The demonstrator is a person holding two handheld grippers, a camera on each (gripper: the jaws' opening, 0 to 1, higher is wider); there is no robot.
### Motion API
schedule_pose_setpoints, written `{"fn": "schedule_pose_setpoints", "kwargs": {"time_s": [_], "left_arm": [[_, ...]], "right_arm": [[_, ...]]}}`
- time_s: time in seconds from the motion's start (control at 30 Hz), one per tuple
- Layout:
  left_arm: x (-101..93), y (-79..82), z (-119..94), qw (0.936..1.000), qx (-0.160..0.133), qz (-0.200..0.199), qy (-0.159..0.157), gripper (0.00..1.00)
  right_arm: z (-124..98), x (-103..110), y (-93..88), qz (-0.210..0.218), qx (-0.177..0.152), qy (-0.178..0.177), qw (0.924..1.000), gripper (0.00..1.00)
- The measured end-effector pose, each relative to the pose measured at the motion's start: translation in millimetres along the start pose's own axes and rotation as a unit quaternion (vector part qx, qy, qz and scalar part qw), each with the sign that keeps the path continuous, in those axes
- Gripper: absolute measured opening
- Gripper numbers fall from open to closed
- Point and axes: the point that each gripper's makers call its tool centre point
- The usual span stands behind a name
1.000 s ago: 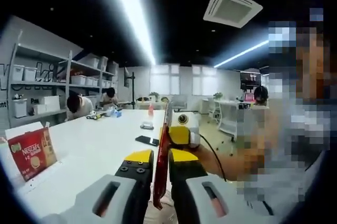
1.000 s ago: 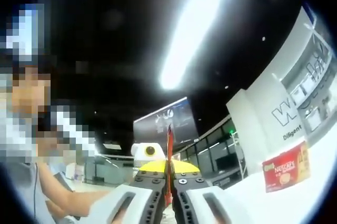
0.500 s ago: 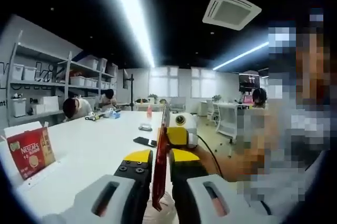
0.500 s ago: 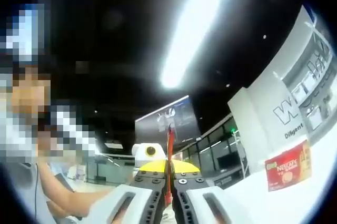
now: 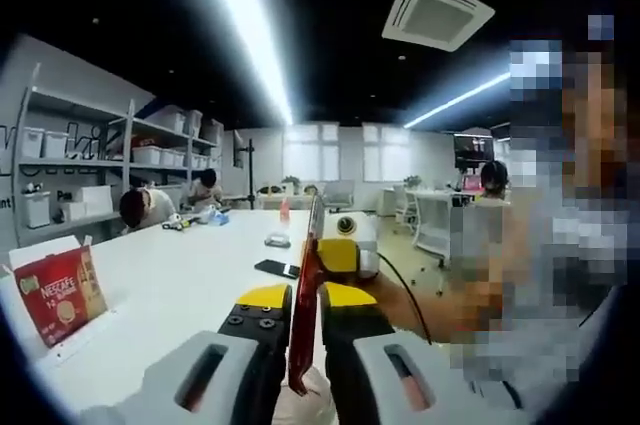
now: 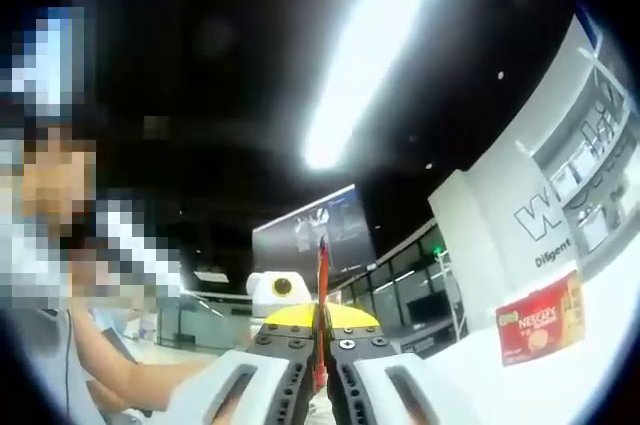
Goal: Tear open the coffee pouch, take out the coffee, and pour the coffee from the pouch into the cup
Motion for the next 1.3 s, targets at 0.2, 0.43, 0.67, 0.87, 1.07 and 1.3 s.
{"fn": "schedule_pose_setpoints", "kwargs": {"time_s": [0.2, 0.43, 0.67, 0.87, 1.07, 1.3], "left_arm": [[-4.7, 4.5, -3, 0.9999, 0.003, 0.009, 0.004, 0.15], [-0.7, 9.2, -5, 0.9999, -0.002, 0.01, 0.012, 0.14], [0.8, 2.2, -3, 0.9999, 0.005, 0.009, 0.012, 0.14], [1.7, -0.9, -2, 0.9998, 0.008, 0.009, 0.013, 0.13], [4.4, 1.6, -2, 0.9999, 0.001, 0.008, 0.012, 0.09], [6.7, -1.0, 2, 0.9998, -0.007, 0.015, 0.007, 0.06]], "right_arm": [[6, 4, 2.0, -0.007, 0.006, 0.003, 1.0, 0.03], [9, 0, 2.6, -0.017, 0.021, 0.0, 0.9996, 0.03], [8, -2, 3.3, -0.021, 0.019, 0.004, 0.9996, 0.03], [12, 0, 5.2, -0.031, 0.022, 0.011, 0.9992, 0.03], [15, -4, 9.8, -0.028, 0.019, 0.015, 0.9993, 0.03], [13, -7, 8.5, -0.009, 0.018, 0.021, 0.9996, 0.07]]}}
Point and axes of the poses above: the point that each gripper's makers call its tool centre point, and the gripper's own axes: z roughly forward along the fingers, x roughly to its left, y roughly out of its top, and after that the axes turned 9 degrees about x, right-handed
